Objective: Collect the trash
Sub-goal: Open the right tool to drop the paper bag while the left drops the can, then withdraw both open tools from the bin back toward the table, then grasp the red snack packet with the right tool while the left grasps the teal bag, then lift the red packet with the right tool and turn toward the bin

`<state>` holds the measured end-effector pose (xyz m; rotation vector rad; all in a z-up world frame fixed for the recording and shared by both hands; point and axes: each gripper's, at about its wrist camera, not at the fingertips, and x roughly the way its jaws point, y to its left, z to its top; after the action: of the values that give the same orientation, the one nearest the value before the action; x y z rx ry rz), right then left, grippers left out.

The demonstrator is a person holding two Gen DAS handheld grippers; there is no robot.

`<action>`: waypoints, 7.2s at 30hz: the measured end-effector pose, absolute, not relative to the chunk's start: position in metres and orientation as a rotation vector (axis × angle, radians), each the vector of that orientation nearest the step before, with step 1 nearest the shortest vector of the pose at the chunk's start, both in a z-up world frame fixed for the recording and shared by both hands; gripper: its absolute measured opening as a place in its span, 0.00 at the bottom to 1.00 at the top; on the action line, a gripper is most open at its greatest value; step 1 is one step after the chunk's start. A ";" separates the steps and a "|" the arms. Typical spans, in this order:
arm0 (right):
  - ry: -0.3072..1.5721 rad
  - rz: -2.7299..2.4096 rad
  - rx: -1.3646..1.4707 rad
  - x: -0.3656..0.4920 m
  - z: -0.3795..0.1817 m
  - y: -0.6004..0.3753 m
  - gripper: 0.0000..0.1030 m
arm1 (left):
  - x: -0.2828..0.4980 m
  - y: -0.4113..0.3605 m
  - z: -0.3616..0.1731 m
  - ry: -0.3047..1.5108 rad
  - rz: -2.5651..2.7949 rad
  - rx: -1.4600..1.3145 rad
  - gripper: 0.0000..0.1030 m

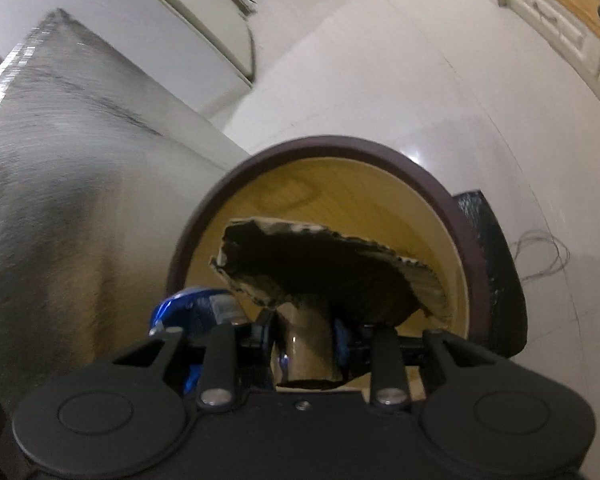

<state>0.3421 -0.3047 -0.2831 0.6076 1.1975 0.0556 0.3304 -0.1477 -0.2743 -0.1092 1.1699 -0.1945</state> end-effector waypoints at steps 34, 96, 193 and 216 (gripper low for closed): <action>1.224 0.015 0.550 0.330 -0.270 -0.334 0.86 | 0.343 -0.153 -0.269 1.208 -0.198 0.023 0.79; 0.906 -0.097 0.234 0.154 -0.150 -0.351 1.00 | 0.198 -0.127 -0.120 0.920 -0.258 0.072 1.00; 0.679 0.794 -0.162 0.376 -0.045 0.088 0.66 | 0.243 0.359 -0.055 0.543 0.031 -0.407 0.78; 0.642 0.726 -0.115 0.335 -0.026 0.075 0.51 | 0.211 0.293 -0.027 0.564 0.124 -0.188 0.55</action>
<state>0.3346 0.0749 -0.0258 -0.1152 0.6420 0.7259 0.2114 0.2930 -0.0270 -0.1877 0.5642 0.1241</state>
